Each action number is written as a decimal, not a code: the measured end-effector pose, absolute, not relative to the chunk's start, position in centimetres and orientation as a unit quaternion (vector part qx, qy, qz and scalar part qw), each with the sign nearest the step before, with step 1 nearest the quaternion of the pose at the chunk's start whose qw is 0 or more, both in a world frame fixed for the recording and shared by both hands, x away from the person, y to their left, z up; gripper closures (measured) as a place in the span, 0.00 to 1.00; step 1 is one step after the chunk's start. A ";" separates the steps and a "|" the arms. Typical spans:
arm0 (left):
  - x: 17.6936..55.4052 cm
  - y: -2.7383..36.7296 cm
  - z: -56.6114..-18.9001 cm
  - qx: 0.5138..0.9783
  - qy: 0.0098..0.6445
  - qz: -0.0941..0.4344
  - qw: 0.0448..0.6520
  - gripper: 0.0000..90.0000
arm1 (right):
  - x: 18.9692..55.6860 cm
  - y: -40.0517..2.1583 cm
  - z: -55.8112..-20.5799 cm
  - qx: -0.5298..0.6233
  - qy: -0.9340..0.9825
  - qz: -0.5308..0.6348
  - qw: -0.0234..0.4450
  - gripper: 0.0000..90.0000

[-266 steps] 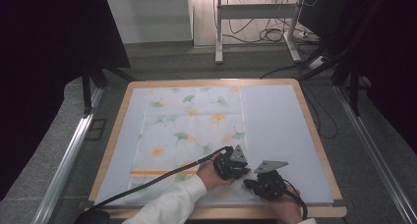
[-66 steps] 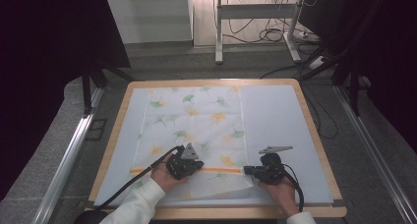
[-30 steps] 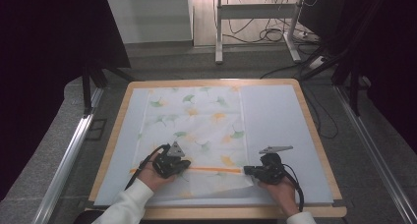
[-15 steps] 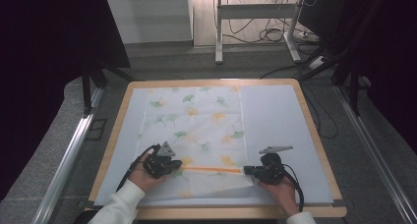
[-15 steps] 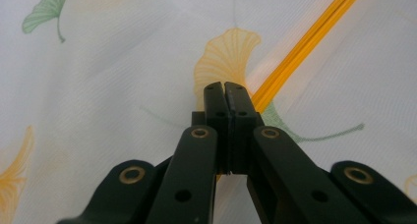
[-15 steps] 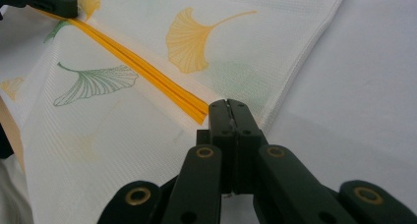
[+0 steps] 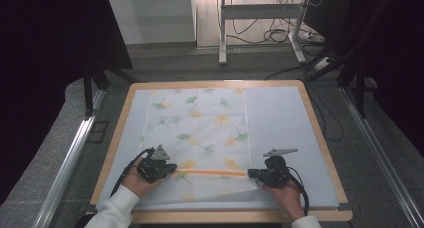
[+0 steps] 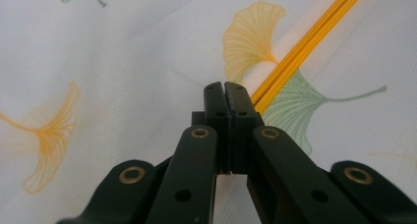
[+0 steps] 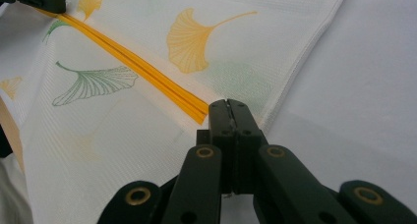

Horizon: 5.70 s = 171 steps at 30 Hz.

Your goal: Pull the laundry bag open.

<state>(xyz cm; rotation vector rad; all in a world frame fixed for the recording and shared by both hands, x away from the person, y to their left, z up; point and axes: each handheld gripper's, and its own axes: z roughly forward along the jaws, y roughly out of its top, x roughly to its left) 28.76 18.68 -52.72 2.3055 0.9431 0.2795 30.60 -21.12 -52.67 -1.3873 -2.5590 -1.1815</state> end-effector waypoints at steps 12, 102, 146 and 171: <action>28.5 19.9 -52.7 0.871 0.367 0.105 0.310 1.00 | 30.6 -21.1 -52.7 -0.441 -0.815 -0.376 0.000 0.99; 26.0 27.6 -52.7 0.837 0.446 0.145 0.281 1.00 | 30.6 -21.1 -52.7 -0.437 -0.817 -0.376 0.000 0.99; 24.8 28.4 -51.6 0.783 0.446 0.202 0.382 0.59 | 29.2 -21.3 -50.8 -0.391 -0.817 -0.420 -0.061 0.81; 26.0 29.9 -52.1 0.763 0.469 0.197 0.398 0.51 | 29.6 -26.7 -50.4 -0.428 -0.780 -0.425 -0.165 0.49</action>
